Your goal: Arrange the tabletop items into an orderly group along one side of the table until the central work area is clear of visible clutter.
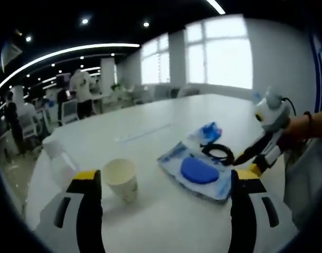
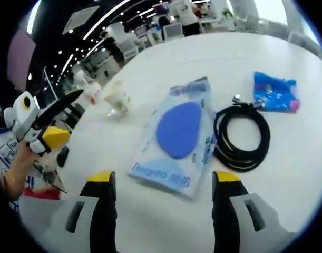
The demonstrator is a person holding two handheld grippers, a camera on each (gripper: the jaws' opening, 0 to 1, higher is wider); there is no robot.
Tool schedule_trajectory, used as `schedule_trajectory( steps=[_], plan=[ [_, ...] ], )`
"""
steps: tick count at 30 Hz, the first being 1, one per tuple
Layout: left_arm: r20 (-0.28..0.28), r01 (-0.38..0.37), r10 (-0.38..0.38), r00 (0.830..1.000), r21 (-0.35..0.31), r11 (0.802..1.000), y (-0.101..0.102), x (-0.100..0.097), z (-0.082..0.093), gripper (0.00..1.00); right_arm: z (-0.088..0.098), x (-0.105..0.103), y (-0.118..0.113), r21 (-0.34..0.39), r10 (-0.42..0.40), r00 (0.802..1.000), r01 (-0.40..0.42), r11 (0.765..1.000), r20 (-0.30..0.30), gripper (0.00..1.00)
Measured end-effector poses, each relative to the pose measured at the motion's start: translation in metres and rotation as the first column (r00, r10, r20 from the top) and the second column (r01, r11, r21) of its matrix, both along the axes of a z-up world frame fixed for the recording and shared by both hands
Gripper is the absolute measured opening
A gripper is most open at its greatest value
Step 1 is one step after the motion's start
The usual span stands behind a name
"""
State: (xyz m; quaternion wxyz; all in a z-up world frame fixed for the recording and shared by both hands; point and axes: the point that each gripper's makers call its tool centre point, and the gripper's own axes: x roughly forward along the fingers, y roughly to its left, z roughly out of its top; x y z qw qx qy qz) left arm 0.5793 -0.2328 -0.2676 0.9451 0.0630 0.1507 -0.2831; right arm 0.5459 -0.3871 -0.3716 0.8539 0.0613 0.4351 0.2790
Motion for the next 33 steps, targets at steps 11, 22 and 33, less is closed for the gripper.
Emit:
schedule_trajectory(
  steps=[11,22,33],
  plan=[
    [-0.007,0.024,-0.024,1.0,0.012,1.0,0.003,-0.02,0.012,0.99,-0.012,0.012,-0.01,-0.047,-0.04,0.997,0.044,0.998,0.073,0.58],
    [-0.02,0.016,-0.016,1.0,0.017,1.0,0.009,-0.03,0.012,0.99,-0.015,0.026,-0.015,-0.041,-0.087,0.992,0.091,0.995,0.089,0.53],
    [-0.026,0.005,-0.004,1.0,0.033,0.999,0.017,-0.036,0.009,0.97,-0.025,0.03,-0.017,-0.077,-0.127,0.99,0.132,0.988,0.063,0.31]
  ],
)
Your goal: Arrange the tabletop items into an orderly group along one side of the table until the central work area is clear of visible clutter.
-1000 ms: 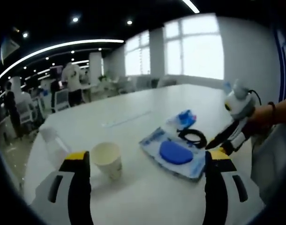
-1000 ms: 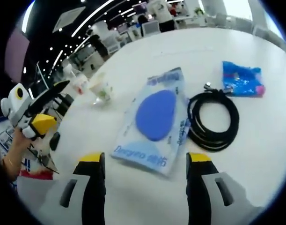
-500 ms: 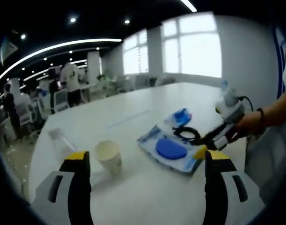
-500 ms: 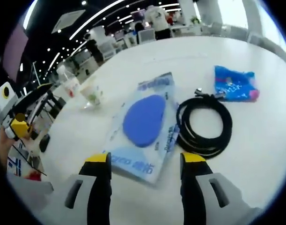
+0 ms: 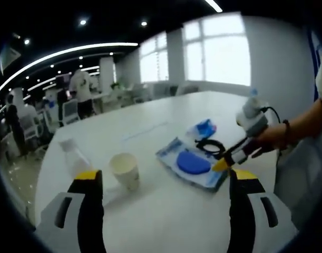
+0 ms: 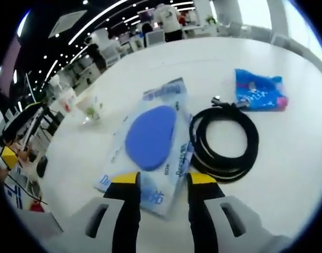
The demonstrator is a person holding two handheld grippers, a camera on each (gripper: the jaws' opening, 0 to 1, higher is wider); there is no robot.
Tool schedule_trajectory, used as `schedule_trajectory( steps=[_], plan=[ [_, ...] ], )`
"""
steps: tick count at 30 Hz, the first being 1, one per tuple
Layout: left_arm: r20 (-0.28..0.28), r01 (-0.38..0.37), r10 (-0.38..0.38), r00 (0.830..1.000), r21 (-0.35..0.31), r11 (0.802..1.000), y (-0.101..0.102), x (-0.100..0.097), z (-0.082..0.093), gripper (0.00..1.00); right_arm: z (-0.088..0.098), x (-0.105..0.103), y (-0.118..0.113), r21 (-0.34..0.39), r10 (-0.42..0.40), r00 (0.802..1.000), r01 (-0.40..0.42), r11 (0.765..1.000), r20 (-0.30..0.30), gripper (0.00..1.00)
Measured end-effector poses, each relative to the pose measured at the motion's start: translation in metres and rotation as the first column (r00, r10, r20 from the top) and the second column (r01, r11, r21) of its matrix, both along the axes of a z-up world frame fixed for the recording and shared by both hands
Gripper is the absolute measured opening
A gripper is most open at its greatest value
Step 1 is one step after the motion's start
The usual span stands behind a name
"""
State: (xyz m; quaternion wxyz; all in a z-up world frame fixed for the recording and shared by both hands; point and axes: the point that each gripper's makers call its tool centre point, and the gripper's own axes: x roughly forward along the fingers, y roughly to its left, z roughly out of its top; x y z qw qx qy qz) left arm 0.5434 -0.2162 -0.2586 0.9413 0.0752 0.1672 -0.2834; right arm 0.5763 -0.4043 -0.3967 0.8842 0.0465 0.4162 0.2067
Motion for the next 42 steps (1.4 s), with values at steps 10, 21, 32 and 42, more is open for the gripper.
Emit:
schedule_trajectory(
  steps=[10,21,32,42],
  plan=[
    [0.008,-0.027,0.027,1.0,0.011,1.0,0.005,-0.003,-0.001,0.95,-0.003,0.001,-0.008,0.035,-0.08,0.995,0.083,0.996,-0.064,0.1],
    [0.029,-0.034,0.033,0.999,0.008,0.999,0.004,-0.007,0.007,0.93,0.008,-0.002,-0.003,0.124,-0.078,0.994,0.088,0.988,-0.082,0.01],
    [0.046,-0.039,0.039,0.998,0.008,0.999,0.007,-0.01,0.015,0.92,0.037,0.004,0.001,0.177,-0.071,0.997,0.072,0.982,-0.011,0.01],
    [0.05,-0.023,0.023,0.998,0.009,1.0,0.001,-0.015,0.018,0.88,0.066,0.003,0.013,0.173,0.032,0.994,-0.049,0.984,0.1,0.01]
  ],
)
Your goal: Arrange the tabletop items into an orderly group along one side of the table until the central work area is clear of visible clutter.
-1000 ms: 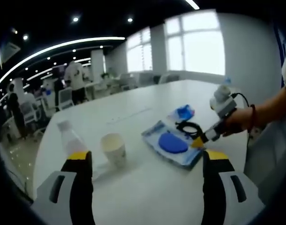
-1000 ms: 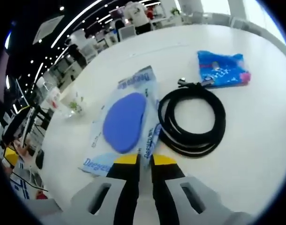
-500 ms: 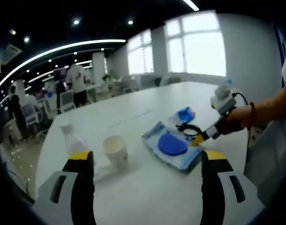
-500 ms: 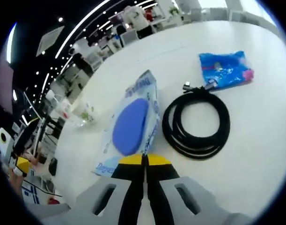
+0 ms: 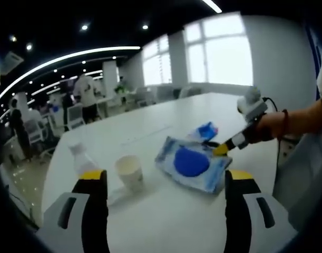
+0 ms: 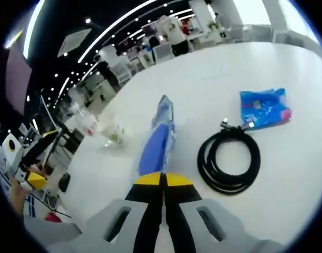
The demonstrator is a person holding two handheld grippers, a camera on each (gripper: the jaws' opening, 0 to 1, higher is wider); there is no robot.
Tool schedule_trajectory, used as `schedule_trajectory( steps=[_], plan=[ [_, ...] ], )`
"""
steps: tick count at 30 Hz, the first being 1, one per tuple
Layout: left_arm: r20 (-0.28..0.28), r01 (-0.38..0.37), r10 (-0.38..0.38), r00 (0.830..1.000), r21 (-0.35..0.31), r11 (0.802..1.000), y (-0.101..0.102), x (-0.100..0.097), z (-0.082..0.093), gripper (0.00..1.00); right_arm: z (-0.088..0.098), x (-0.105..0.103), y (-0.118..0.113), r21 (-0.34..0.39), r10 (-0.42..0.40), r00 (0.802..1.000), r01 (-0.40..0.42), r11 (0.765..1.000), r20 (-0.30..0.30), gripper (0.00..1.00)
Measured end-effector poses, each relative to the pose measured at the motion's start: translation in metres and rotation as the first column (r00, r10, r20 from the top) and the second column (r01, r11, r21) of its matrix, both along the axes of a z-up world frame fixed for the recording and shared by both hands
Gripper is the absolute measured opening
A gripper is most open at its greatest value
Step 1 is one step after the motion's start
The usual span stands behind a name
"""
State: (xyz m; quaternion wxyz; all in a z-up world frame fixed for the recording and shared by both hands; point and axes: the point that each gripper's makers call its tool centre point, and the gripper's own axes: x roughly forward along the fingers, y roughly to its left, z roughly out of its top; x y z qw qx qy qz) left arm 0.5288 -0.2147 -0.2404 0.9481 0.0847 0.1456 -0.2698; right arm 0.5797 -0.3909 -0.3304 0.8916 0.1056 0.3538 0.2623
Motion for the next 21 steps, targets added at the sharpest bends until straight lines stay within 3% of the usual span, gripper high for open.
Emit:
schedule_trajectory(
  steps=[4,12,21],
  plan=[
    [0.004,0.004,-0.004,1.0,0.003,1.0,-0.001,-0.001,0.001,0.88,0.01,0.0,0.004,0.019,0.024,0.999,-0.025,0.999,0.029,0.01],
    [0.003,0.008,-0.008,1.0,0.004,1.0,0.0,-0.004,0.002,0.85,0.042,-0.005,0.007,0.031,0.08,0.987,-0.085,0.996,0.142,0.01],
    [-0.001,0.014,-0.014,1.0,-0.005,1.0,-0.002,-0.005,0.002,0.82,0.066,-0.015,0.007,0.076,0.116,0.973,-0.133,0.988,0.198,0.01]
  ],
)
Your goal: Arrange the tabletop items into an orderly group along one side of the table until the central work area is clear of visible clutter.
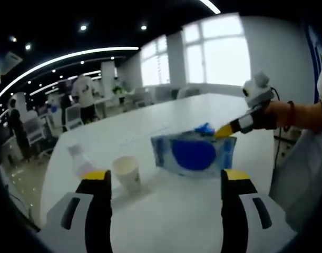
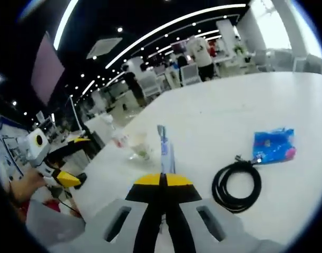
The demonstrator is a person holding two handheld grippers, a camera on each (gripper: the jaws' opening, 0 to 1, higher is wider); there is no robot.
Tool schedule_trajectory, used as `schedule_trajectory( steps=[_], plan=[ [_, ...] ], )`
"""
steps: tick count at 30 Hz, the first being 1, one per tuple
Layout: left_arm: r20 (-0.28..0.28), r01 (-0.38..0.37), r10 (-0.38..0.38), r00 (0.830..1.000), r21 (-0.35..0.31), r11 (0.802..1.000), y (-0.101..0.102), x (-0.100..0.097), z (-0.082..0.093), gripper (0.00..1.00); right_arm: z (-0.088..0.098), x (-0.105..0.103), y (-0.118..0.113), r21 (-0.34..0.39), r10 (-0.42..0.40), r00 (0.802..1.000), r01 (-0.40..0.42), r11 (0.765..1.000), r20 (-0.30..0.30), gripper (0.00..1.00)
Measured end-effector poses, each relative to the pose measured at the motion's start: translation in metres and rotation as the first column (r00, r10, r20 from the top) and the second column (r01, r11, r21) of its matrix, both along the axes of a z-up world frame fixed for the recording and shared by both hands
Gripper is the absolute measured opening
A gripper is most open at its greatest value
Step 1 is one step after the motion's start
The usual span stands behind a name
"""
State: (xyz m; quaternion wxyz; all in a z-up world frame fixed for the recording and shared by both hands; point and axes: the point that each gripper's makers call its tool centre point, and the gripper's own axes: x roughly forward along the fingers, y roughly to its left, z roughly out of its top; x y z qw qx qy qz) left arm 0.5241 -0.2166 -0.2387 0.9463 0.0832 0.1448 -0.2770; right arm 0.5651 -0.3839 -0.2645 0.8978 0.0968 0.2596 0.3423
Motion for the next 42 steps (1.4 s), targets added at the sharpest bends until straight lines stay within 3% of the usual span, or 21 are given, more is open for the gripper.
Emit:
schedule_trajectory(
  steps=[2,5,10,16,23,29,34,39,42],
  plan=[
    [0.002,0.005,-0.005,1.0,-0.006,1.0,-0.001,0.0,0.001,0.82,0.005,-0.005,0.001,0.002,0.03,1.0,-0.03,1.0,0.009,0.01],
    [0.009,0.023,-0.023,1.0,-0.078,0.997,-0.006,-0.001,0.008,0.81,0.009,-0.013,0.005,-0.004,0.075,0.997,-0.075,0.997,0.028,0.01],
    [0.006,0.036,-0.035,0.999,-0.054,0.998,-0.006,-0.002,0.005,0.77,0.018,-0.026,0.01,-0.007,0.132,0.99,-0.132,0.991,0.045,0.01],
    [-0.017,0.043,-0.045,0.999,-0.096,0.994,-0.004,-0.005,0.002,0.71,0.027,-0.044,0.02,-0.033,0.222,0.972,-0.22,0.975,0.08,0.01],
    [-0.025,0.036,-0.038,0.999,-0.07,0.997,0.004,-0.007,-0.003,0.67,0.048,-0.07,0.035,-0.007,0.368,0.913,-0.373,0.928,0.175,0.01],
    [-0.023,0.017,-0.019,1.0,-0.067,0.998,0.014,-0.008,-0.002,0.63,0.054,-0.084,0.039,-0.026,0.427,0.878,-0.432,0.901,0.215,0.01],
    [-0.007,0.043,-0.044,0.999,-0.054,0.998,0.013,-0.012,0.001,0.5,0.057,-0.094,0.041,-0.033,0.472,0.849,-0.479,0.877,0.237,0.01],
    [-0.007,0.101,-0.102,0.995,-0.069,0.992,0.002,-0.018,0.003,0.23,0.06,-0.1,0.043,-0.034,0.5,0.828,-0.509,0.86,0.252,0.01],
    [-0.008,0.096,-0.096,0.995,-0.047,0.994,0.001,-0.019,0.001,0.22,0.06,-0.099,0.042,-0.038,0.5,0.827,-0.508,0.86,0.256,0.01]
  ],
)
